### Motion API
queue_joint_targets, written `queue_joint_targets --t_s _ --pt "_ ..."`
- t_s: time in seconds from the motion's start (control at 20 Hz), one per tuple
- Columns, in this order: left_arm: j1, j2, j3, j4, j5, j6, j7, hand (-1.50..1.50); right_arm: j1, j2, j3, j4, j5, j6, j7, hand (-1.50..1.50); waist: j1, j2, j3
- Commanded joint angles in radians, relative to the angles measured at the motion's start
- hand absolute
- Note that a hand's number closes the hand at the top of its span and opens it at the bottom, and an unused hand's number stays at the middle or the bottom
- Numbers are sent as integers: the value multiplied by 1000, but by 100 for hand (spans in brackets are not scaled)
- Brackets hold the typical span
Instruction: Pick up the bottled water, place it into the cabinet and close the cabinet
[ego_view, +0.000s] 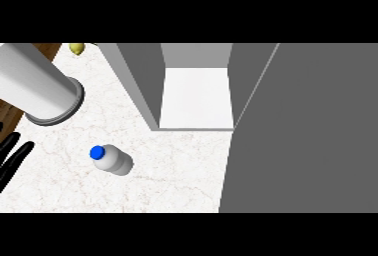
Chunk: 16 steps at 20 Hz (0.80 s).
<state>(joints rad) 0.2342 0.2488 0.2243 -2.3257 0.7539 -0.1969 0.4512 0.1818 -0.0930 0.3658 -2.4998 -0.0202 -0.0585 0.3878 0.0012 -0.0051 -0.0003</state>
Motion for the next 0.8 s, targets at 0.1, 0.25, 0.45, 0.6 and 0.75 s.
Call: queue_joint_targets --t_s 0.1,0.25,0.45,0.6,0.75 --pt "-57 -3 -6 -56 -62 39 18 -150 48 -41 -10 -157 4 8 63 -150 -9 3 1" --pt "-35 -14 5 -34 -54 18 -11 -150 16 -18 51 -213 49 -46 140 -150 -7 1 0" --pt "-96 -26 -29 124 -132 -27 -57 -150 5 -22 78 -187 84 -54 118 -150 -14 2 0" --pt "-93 -43 -36 109 -148 -29 -59 -150 -98 -26 35 -162 63 -70 192 -150 -5 3 0" --pt "-145 -38 -32 254 -224 -50 -105 -150 -26 -56 25 -173 21 -43 132 -150 -14 4 0"
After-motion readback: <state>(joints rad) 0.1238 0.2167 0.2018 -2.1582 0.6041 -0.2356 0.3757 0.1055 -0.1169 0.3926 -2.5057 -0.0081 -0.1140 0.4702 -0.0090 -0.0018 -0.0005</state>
